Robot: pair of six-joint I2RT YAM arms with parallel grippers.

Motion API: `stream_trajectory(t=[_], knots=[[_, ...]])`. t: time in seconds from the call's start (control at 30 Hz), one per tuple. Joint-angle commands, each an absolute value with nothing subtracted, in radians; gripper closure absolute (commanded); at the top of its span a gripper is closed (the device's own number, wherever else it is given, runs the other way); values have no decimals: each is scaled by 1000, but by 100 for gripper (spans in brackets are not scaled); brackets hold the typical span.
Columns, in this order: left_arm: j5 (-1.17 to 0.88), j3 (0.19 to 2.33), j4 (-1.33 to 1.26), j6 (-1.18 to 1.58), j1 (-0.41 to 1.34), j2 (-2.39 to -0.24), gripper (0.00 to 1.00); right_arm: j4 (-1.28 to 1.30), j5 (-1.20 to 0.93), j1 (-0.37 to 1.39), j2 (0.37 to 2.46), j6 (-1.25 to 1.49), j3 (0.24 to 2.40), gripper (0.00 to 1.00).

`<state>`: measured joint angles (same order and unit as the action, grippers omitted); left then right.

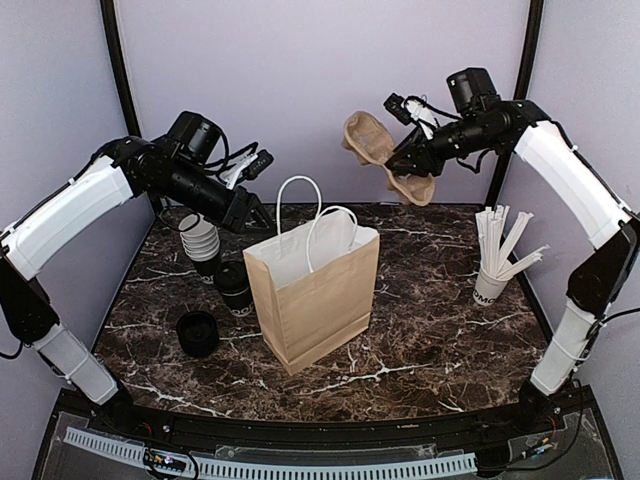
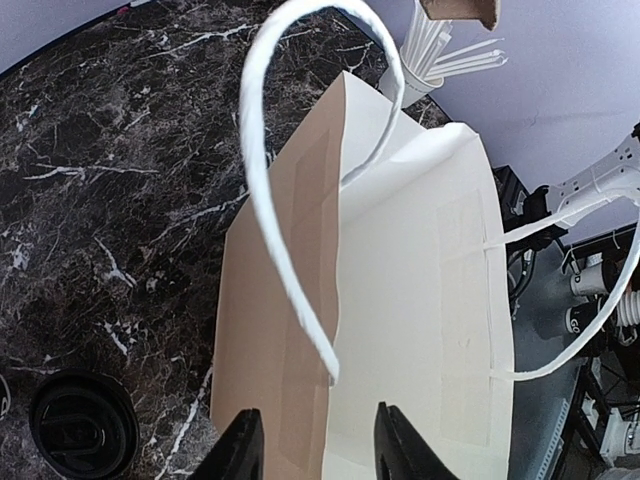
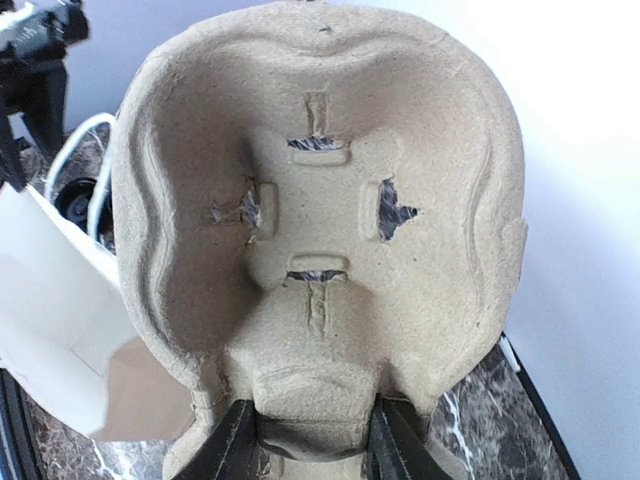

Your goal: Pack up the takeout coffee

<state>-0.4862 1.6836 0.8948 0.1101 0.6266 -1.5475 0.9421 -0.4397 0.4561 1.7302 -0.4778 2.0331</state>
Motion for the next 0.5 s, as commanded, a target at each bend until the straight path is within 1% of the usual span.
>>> stream_trajectory(t=[0.0, 0.17, 0.47], knots=[[-513, 1630, 894, 119, 632, -1496, 59, 877, -596, 508, 1710, -492, 2119, 63], [-553, 1605, 859, 120, 632, -1511, 59, 890, -696, 562, 1750, -477, 2241, 62], [-614, 1625, 792, 93, 632, -1570, 60, 911, -758, 650, 1784, -518, 2283, 62]])
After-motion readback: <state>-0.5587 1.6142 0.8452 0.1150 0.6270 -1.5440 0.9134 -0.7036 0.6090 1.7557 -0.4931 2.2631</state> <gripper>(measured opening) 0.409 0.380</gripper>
